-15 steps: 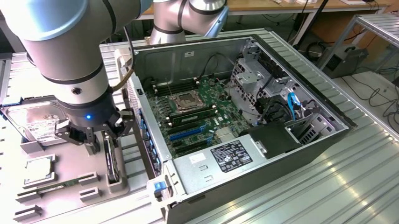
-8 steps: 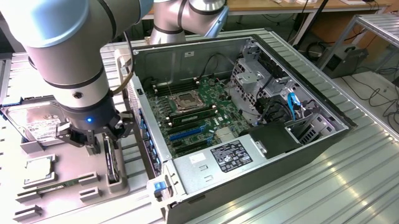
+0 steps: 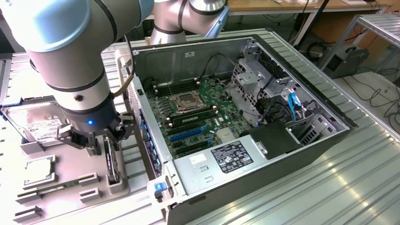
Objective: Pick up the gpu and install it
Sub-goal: 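Pick up the gpu and move the gpu toward the slot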
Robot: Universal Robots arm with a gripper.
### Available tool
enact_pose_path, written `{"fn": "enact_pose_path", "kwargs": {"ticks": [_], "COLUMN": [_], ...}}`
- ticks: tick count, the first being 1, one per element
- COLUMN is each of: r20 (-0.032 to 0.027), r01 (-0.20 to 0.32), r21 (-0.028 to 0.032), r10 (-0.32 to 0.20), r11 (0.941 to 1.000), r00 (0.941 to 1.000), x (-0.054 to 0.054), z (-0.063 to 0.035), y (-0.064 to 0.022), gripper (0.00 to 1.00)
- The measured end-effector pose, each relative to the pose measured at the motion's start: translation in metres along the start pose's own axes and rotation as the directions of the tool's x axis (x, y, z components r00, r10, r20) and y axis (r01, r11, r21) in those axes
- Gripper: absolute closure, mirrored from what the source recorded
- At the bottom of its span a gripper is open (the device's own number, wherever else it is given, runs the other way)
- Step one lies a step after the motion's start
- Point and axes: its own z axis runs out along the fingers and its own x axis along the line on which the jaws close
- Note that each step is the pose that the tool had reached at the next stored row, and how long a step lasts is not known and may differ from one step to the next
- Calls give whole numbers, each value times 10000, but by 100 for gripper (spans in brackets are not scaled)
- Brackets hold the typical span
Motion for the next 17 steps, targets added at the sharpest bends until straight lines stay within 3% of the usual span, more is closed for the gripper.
{"fn": "enact_pose_path", "kwargs": {"ticks": [6, 8, 9, 17], "r20": [1, 0, 1, 0], "r01": [0, 0, -1, -1], "r21": [-5, -5, -6, -10], "r10": [0, 0, 1, 1], "r11": [10000, 10000, 10000, 10000], "r00": [10000, 10000, 10000, 10000], "x": [0, 0, 0, 0], "z": [1, 1, 1, 1], "y": [0, 0, 0, 0], "gripper": [59, 72, 74, 74]}}
